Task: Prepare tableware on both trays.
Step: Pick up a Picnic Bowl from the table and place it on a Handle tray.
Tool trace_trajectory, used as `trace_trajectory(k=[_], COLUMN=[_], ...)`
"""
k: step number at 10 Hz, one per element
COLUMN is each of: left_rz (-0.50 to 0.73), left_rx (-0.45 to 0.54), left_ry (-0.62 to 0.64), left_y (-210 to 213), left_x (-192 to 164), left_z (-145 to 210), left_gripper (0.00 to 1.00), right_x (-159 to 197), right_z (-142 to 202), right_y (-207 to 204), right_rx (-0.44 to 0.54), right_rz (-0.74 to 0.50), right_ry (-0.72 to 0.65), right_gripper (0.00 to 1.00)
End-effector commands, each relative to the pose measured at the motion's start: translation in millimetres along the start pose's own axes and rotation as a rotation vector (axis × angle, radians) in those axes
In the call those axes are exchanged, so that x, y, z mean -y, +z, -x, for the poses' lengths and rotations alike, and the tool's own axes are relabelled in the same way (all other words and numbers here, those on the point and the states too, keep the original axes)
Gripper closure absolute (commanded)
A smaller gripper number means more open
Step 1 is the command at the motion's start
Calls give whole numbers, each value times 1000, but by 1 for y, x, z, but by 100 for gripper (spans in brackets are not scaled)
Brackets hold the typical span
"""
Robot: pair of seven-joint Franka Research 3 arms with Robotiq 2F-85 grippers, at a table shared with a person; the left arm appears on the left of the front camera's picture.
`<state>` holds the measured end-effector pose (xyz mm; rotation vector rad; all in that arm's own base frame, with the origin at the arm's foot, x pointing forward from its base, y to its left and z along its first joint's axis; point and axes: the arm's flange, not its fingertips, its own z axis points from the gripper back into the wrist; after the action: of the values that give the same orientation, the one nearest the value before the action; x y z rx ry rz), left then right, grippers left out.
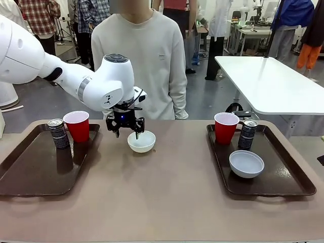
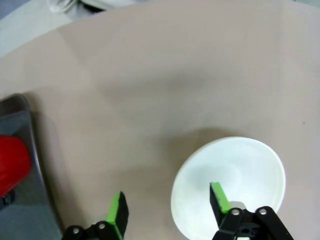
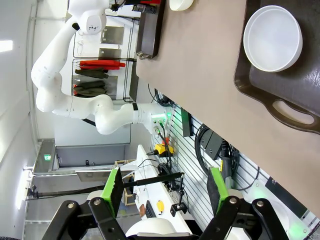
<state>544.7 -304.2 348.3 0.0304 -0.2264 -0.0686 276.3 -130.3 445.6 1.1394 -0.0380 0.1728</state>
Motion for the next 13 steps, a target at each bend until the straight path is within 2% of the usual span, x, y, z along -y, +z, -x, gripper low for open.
trace_trajectory(k=[1,2,4,5,6,9,11,12,13], left_rz=[-1,4,6,1,-3,-8,2,3,10], left_rx=[-9,-12,-19,-26,-32,-49,-53,-95,-90], left_ry=[48,43,40,43,45,32,-48,-85,-114], left_y=[0,0,-2,-3,-4,-3,15,34,61], left_x=[9,9,10,10,10,11,5,0,-11], left_z=[-8,-8,-9,-9,-10,-8,8,20,33], left_gripper=[95,100,100,91,99,100,100,100,100], right_x=[-2,-2,-2,-2,-2,-2,-2,-2,-2], right_z=[1,1,1,1,1,1,1,1,1], right_y=[-1,-1,-1,-1,-1,-1,-1,-1,-1], right_rx=[2,2,2,2,2,2,2,2,2], right_rz=[-8,-8,-8,-8,-8,-8,-8,-8,-8], right_ry=[-15,-15,-15,-15,-15,-15,-15,-15,-15], right_gripper=[12,12,12,12,12,12,12,12,12])
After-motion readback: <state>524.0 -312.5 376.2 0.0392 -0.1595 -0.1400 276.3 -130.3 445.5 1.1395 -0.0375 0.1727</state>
